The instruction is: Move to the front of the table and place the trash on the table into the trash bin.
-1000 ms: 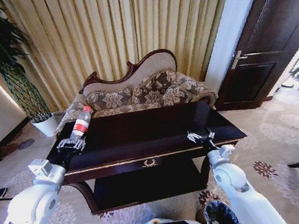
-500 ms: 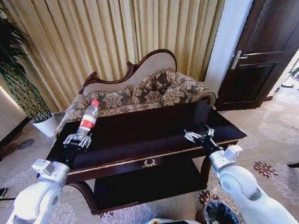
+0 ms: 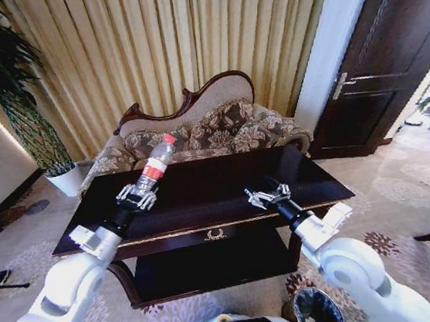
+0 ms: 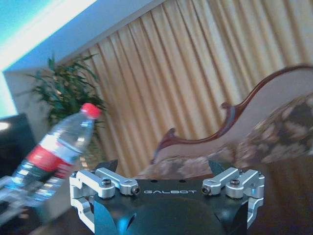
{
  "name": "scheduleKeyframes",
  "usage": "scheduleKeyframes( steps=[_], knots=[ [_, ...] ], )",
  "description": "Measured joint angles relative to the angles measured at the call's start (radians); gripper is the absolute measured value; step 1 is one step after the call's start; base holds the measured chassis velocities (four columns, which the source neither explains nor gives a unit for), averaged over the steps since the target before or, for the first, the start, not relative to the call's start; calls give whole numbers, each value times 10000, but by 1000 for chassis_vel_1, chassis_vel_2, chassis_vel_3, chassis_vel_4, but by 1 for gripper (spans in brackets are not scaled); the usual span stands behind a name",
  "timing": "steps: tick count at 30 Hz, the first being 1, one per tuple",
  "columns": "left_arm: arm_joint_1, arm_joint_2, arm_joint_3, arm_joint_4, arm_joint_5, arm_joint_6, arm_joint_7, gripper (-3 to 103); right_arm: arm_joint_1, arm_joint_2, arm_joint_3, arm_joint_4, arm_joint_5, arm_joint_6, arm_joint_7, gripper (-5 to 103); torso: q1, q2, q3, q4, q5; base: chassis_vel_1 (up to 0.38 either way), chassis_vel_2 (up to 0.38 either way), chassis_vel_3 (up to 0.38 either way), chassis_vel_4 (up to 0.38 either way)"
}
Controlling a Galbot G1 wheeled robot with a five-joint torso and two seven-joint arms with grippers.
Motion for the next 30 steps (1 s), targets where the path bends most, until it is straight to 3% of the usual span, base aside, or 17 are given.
scheduleKeyframes(
  steps=[7, 19, 23, 30],
  knots=[
    [-518, 188, 971, -46, 320, -167, -44, 44, 183, 36, 351, 472, 2211, -986, 0, 100, 0, 0, 0, -1, -2, 0, 0, 0, 0],
    [-761, 983, 1584, -284, 279, -207, -241, 44, 616, 154, 238, 500, 2871, -1686, 0, 100, 0, 0, 0, 0, -2, 0, 0, 0, 0],
    [-991, 1362, 1704, -220, 114, -273, -237, 44, 617, 162, 219, 500, 2830, -1709, -1, 100, 0, 0, 0, -1, -2, 0, 0, 0, 0],
    [-1667, 1443, 2065, 384, -136, -471, -69, 44, 420, 269, 536, 489, 2685, -1679, 0, 100, 0, 0, 0, -1, -2, 0, 0, 0, 0]
  ],
)
